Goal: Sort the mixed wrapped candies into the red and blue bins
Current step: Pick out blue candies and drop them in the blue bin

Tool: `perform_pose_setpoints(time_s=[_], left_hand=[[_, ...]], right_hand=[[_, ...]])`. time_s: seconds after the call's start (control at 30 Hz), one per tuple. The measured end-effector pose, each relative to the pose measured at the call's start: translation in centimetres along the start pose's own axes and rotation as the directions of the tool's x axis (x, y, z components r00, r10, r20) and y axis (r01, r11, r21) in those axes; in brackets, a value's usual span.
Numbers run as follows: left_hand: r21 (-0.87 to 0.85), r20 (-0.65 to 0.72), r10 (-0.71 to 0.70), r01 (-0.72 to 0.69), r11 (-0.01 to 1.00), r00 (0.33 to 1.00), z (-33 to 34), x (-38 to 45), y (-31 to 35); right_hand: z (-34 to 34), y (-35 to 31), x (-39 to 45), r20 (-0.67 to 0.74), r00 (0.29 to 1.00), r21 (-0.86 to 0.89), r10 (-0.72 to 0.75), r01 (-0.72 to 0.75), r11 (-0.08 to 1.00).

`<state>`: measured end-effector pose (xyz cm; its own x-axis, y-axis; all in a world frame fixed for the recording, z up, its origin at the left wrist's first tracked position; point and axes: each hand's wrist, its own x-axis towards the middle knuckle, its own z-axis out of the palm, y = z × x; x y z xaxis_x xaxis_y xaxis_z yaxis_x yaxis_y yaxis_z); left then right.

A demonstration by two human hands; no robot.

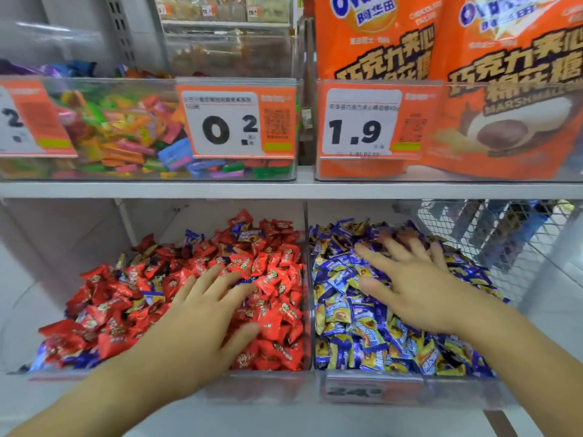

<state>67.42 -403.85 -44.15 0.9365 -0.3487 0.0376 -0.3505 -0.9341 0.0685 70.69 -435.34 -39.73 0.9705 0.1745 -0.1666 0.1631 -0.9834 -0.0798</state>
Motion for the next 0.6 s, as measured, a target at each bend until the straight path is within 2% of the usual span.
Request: perform_pose_setpoints(time_s=[0.03,0.1,0.17,0.2,0.27,0.37,0.5,0.6], left_hand=[[0.011,0.024,-0.032,0.032,0.999,0.999,0.0,-0.4,-0.9],[0.016,0.029,-0.095,0.094,0.995,0.995,-0.6,-1.0,-2.2],[0.041,0.084,-0.144,0.141,0.989,0.986,-0.9,-1.5,-3.8],[0.044,0.109,-0.149,0.145,0.988,0.983,-0.9,-1.8,-4.5],[0.021,0.13,-0.125,0.124,0.992,0.984,-1.2,-2.6,-5.7],[-0.032,0.062,-0.119,0.121,0.992,0.991,-1.7,-4.2,-6.6],[-0.018,-0.007,-0.306,0.306,0.952,0.952,-1.8,-5.8,-7.0],[-0.011,0.007,-0.367,0.367,0.93,0.93,-1.5,-6.7,-7.7]], right_hand=[[-0.6,-1.4,-0.5,-0.062,0.998,-0.01,-0.025,0.024,1.0],[-1.4,-5.7,-1.5,-0.236,0.957,0.03,-0.167,0.179,0.983],[-1.2,-10.6,-2.0,-0.401,0.847,0.074,-0.35,0.411,0.909],[-0.7,-12.7,-1.7,-0.438,0.793,0.069,-0.423,0.499,0.864],[0.5,-16.1,0.0,-0.393,0.757,0.055,-0.522,0.586,0.809],[1.0,-19.6,4.0,-0.253,0.793,0.134,-0.554,0.596,0.792],[0.0,-23.6,9.3,-0.168,0.825,0.182,-0.54,0.564,0.805],[-0.5,-26.5,12.4,-0.024,0.82,0.25,-0.572,0.559,0.791]])
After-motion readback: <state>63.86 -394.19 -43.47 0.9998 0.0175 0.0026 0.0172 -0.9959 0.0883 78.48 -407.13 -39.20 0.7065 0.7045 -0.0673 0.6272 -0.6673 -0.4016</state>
